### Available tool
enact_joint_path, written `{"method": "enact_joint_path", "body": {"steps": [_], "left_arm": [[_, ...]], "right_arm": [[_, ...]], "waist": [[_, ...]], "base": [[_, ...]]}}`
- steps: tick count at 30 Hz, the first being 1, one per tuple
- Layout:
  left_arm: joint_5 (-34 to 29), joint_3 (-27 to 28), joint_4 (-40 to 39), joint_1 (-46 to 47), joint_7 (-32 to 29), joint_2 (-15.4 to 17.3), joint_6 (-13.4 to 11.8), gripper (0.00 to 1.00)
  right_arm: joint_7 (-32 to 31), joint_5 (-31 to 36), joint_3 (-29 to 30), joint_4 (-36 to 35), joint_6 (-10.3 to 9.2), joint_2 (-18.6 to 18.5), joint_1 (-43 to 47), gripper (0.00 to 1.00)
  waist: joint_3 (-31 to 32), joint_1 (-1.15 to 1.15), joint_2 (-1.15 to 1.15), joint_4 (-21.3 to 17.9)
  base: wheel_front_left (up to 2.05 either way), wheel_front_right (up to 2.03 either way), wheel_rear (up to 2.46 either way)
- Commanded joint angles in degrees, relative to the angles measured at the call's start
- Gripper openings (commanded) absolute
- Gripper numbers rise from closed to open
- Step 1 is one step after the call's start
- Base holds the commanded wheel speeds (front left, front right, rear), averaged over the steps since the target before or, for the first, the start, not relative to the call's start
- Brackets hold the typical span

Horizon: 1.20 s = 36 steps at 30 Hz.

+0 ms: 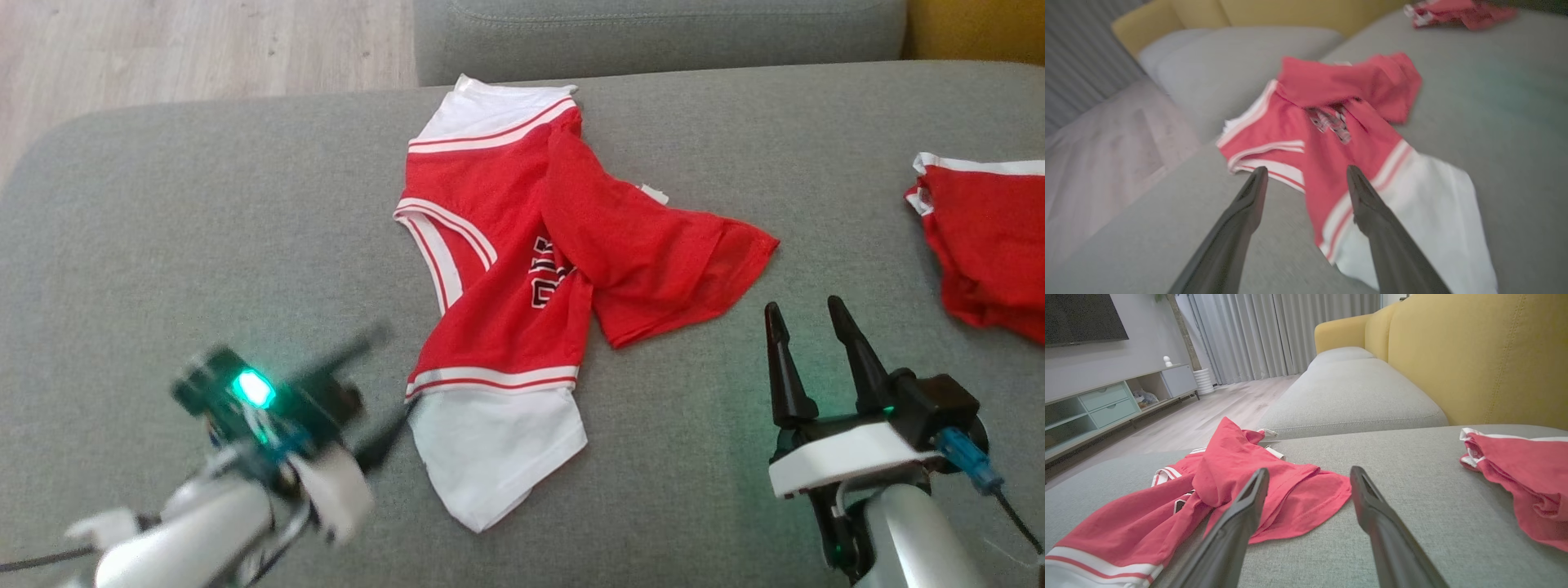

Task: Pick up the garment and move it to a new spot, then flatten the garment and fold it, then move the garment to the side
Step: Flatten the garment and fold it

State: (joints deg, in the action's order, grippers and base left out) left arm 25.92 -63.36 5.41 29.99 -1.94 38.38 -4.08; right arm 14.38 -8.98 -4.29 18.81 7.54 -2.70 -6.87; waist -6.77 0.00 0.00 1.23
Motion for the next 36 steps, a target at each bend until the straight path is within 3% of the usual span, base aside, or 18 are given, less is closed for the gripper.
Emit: {"method": "enact_joint_path", "body": {"steps": [1,2,6,9,13,18,26,36], "left_arm": [[4.8,8.0,-0.2,0.5,4.4,-0.9,-4.6,1.00],[4.8,8.0,-0.2,0.5,4.4,-0.9,-4.6,1.00],[13.1,17.7,1.5,-2.6,13.5,-6.2,-11.1,1.00],[15.8,23.9,2.6,-4.8,16.5,-10.0,-13.9,1.00],[14.0,32.4,2.1,-8.8,16.9,-15.1,-14.5,1.00],[7.0,39.9,1.4,-14.6,16.9,-20.0,-10.9,1.00],[-0.8,45.3,3.6,-15.4,16.9,-25.1,-4.9,1.00],[-6.4,47.2,7.2,-13.0,16.9,-29.9,0.0,1.00]], "right_arm": [[0.6,0.5,-1.1,-2.2,-0.05,-0.2,-0.4,1.00],[0.6,0.5,-1.1,-2.2,-0.05,-0.2,-0.4,1.00],[0.6,0.6,-0.7,-2.9,-0.05,-0.2,-0.4,1.00],[0.6,0.9,-0.6,-3.2,-0.05,-0.2,-0.4,1.00],[0.6,1.3,-1.1,-3.5,-0.05,-0.2,-1.0,1.00],[0.6,1.3,-0.7,-3.9,-0.05,-0.2,-1.9,1.00],[0.6,1.5,0.3,-3.1,-0.05,-0.2,-7.2,1.00],[-3.4,-5.2,2.9,9.7,-0.05,-0.2,-19.0,1.00]], "waist": [[-0.1,0.00,0.00,0.3],[-0.1,0.00,0.00,0.3],[-0.4,0.00,0.00,0.8],[-0.9,0.00,0.00,1.1],[-1.9,0.00,0.00,0.8],[-3.3,0.00,0.00,0.8],[-6.6,0.00,0.00,2.2],[-10.4,0.00,0.00,4.7]], "base": [[0.00,0.00,0.00],[0.00,0.00,0.00],[0.00,0.00,0.00],[0.00,0.00,0.00],[0.00,0.00,0.00],[0.00,0.00,0.00],[0.00,0.00,0.00],[0.00,0.00,0.00]]}}
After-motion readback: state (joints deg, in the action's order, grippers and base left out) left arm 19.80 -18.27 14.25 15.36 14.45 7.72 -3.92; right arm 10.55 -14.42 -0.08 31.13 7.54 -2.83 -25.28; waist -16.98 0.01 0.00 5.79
